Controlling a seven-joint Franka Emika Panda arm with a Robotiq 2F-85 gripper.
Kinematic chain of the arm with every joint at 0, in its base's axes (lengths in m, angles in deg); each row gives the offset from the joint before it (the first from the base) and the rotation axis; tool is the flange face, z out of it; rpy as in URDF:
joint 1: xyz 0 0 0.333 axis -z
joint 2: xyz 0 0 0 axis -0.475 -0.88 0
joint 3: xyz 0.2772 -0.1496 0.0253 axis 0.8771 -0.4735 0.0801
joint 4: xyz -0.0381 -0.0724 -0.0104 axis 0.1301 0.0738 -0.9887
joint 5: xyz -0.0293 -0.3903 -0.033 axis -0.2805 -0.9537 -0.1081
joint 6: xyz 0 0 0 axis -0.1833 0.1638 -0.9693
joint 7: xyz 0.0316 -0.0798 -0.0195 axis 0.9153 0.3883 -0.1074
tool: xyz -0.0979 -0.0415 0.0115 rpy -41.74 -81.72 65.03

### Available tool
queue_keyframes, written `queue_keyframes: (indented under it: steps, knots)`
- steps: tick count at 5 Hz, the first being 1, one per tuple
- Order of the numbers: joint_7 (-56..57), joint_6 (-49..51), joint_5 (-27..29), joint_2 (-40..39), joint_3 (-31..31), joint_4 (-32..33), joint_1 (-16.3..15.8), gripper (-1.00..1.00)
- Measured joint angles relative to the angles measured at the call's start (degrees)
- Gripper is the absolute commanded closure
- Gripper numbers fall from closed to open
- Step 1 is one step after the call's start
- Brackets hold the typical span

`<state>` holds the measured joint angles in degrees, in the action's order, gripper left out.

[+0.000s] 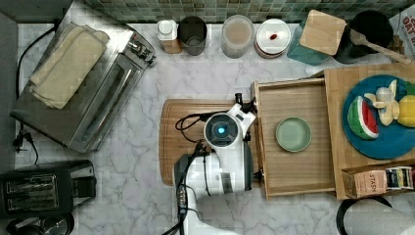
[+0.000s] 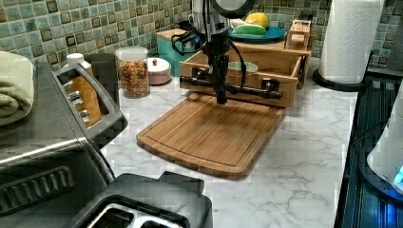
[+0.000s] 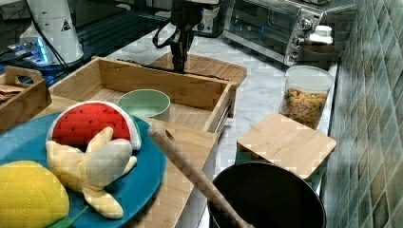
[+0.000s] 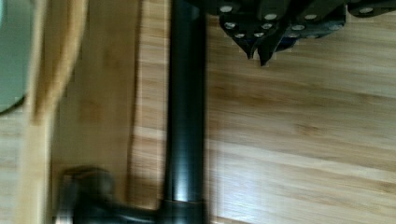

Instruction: Close the drawer.

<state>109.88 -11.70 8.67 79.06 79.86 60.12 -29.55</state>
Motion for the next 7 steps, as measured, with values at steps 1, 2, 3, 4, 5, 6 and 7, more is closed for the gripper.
queue_keyframes:
  steps: [1, 2, 3, 4, 5, 6, 7]
  knots:
    - [6.4, 0.0, 0.0, -0.1, -0.6, 0.0, 2.0, 1.00]
    - [12.5, 0.1, 0.0, 0.0, -1.6, 0.0, 3.4, 1.00]
    - [14.9, 0.1, 0.0, 0.0, -2.8, -0.4, 5.0, 1.00]
    - [17.4, -3.4, 0.1, -0.4, -4.3, -0.7, 6.8, 1.00]
    - [23.4, -2.4, 4.3, -1.3, -7.3, -1.8, 8.2, 1.00]
    - [30.8, 0.2, 8.9, -3.2, -9.5, -5.3, 9.9, 1.00]
    - [34.2, 2.7, 10.4, -5.0, -10.5, -8.5, 11.8, 1.00]
